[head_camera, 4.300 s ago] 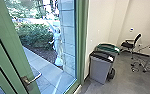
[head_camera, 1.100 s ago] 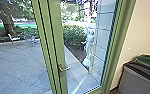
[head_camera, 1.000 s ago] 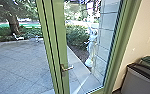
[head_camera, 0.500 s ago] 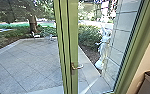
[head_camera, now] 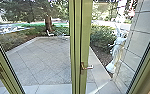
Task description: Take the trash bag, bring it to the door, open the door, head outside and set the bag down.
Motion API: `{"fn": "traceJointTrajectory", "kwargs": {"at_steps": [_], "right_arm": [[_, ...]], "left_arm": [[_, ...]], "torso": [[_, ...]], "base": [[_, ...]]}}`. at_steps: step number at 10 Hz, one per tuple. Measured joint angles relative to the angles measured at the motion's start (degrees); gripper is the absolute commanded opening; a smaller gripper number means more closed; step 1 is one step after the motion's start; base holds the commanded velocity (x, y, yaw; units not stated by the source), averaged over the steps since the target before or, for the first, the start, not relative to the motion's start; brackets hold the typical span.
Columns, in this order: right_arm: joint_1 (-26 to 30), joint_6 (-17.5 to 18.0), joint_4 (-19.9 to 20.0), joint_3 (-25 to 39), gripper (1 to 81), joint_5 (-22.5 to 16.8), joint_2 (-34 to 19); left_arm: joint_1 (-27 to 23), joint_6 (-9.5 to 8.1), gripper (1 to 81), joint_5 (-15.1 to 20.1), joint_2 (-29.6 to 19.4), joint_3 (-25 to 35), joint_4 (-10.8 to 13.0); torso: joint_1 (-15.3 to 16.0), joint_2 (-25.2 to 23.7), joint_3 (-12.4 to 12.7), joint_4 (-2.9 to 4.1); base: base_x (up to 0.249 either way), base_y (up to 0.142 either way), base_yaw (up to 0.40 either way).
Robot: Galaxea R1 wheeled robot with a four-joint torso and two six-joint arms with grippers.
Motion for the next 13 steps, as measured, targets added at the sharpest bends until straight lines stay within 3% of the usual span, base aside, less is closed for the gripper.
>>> {"fn": "traceJointTrajectory", "kwargs": {"at_steps": [9,13], "right_arm": [[0.15,0.0,-0.05,0.0,81.1,-0.09,0.16],[0.15,0.0,-0.07,0.0,81.1,-0.07,0.16]], "left_arm": [[-0.05,0.02,1.0,-0.09,0.04,0.0,0.21],[0.01,0.0,1.0,-0.01,0.15,-0.06,0.21]], "torso": [[0.0,0.0,0.0,0.0],[0.02,0.0,0.0,0.0]], "base": [[0.0,0.0,0.292],[0.0,0.0,0.121]]}}
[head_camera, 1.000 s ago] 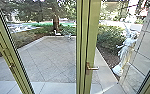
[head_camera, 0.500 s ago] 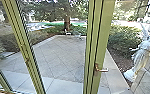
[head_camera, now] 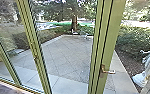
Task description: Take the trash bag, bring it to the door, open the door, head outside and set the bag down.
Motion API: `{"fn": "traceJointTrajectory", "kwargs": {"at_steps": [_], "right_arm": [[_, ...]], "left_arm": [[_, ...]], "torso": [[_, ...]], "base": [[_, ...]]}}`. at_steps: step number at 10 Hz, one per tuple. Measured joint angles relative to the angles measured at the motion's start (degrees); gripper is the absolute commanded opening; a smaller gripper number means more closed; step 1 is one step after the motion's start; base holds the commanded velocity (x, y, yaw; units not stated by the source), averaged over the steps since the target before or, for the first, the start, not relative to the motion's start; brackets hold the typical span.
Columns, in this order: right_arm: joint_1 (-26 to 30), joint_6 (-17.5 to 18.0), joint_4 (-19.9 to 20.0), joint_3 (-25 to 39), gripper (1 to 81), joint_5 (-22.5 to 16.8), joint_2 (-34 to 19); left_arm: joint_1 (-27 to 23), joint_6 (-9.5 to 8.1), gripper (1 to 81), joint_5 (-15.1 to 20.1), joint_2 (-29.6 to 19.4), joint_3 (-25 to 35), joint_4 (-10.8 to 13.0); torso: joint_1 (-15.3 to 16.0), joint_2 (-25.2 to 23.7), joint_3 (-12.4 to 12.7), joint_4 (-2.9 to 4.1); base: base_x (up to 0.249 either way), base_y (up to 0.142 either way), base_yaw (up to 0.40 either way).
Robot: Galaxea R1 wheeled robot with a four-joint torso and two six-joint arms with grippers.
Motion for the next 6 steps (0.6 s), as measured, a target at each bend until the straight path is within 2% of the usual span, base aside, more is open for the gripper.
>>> {"fn": "traceJointTrajectory", "kwargs": {"at_steps": [6], "right_arm": [[0.07,0.15,0.13,-0.05,81.1,0.05,0.02]], "left_arm": [[-0.12,-0.02,1.0,0.0,1.13,-2.29,-0.06]], "torso": [[0.0,0.0,0.0,0.0]], "base": [[0.0,-0.011,0.0]]}}
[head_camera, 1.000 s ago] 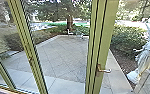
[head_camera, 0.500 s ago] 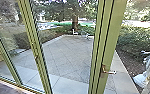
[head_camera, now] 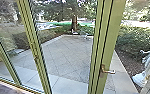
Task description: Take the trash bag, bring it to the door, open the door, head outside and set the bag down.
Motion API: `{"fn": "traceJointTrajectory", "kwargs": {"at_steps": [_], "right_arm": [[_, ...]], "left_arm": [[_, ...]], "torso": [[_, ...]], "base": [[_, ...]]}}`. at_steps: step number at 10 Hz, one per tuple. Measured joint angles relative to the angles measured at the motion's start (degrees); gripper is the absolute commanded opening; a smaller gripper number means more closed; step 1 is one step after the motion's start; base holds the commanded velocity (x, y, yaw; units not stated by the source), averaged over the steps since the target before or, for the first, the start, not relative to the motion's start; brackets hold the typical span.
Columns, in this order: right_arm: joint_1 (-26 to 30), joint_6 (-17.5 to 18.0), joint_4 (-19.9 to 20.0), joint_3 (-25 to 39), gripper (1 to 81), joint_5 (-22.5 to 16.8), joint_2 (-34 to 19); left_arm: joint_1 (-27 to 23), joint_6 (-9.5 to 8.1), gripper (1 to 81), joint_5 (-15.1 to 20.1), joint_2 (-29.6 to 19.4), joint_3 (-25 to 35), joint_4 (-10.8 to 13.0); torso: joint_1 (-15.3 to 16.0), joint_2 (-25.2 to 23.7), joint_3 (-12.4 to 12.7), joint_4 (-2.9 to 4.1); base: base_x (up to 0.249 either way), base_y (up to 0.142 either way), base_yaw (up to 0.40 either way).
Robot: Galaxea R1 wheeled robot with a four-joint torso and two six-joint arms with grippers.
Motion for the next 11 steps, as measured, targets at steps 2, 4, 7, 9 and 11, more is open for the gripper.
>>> {"fn": "traceJointTrajectory", "kwargs": {"at_steps": [2,4,7,9,11], "right_arm": [[-0.07,0.13,0.02,0.0,81.1,-0.05,-0.02],[-0.07,0.16,0.02,0.22,81.1,-0.02,-0.18],[-0.41,0.3,0.02,0.68,81.1,0.11,-0.83],[-0.57,0.3,0.02,0.68,81.1,0.16,-0.82],[-0.57,0.3,0.02,0.68,81.1,0.16,-0.79]], "left_arm": [[0.04,-0.02,1.0,0.06,0.33,0.01,0.0],[0.01,-0.06,1.0,0.11,0.0,0.01,-0.02],[0.01,-0.17,1.0,0.09,-0.02,0.01,-0.02],[0.04,-0.17,1.0,0.06,-0.02,0.0,0.0],[0.01,-0.17,1.0,0.06,-0.02,0.0,-0.02]], "torso": [[-0.02,0.0,0.0,0.0],[-0.02,0.0,0.0,0.0],[-0.02,0.0,0.0,0.0],[-0.02,0.0,0.0,0.0],[-0.02,0.0,0.0,0.0]], "base": [[0.0,0.0,0.0],[0.0,0.0,0.0],[0.0,0.0,0.0],[0.0,0.0,0.0],[0.033,0.0,0.0]]}}
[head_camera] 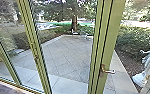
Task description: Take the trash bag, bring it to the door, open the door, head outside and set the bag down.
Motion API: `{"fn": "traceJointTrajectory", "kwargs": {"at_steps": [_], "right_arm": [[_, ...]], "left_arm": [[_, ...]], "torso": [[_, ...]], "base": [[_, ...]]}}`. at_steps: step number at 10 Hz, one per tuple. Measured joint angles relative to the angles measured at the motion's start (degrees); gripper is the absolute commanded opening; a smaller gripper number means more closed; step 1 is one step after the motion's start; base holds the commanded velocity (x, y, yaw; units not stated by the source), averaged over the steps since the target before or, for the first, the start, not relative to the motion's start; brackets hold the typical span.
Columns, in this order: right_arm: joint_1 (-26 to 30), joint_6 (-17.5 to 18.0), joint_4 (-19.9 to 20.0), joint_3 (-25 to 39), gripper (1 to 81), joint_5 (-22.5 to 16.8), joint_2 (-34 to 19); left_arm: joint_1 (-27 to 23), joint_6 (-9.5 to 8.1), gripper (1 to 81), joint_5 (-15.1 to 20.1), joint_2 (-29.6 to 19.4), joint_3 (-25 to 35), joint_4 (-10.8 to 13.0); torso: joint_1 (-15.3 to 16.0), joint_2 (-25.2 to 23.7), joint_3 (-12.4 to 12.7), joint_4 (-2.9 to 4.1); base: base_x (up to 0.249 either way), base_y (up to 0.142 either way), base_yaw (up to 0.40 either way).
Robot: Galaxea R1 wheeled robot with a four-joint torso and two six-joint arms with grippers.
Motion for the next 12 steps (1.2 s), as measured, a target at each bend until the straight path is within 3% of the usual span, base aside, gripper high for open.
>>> {"fn": "traceJointTrajectory", "kwargs": {"at_steps": [12], "right_arm": [[0.2,0.02,0.11,0.0,81.1,0.17,0.0]], "left_arm": [[-0.23,0.15,1.0,-0.06,-0.01,0.0,0.0]], "torso": [[-0.02,0.0,0.02,0.0]], "base": [[0.114,0.0,0.0]]}}
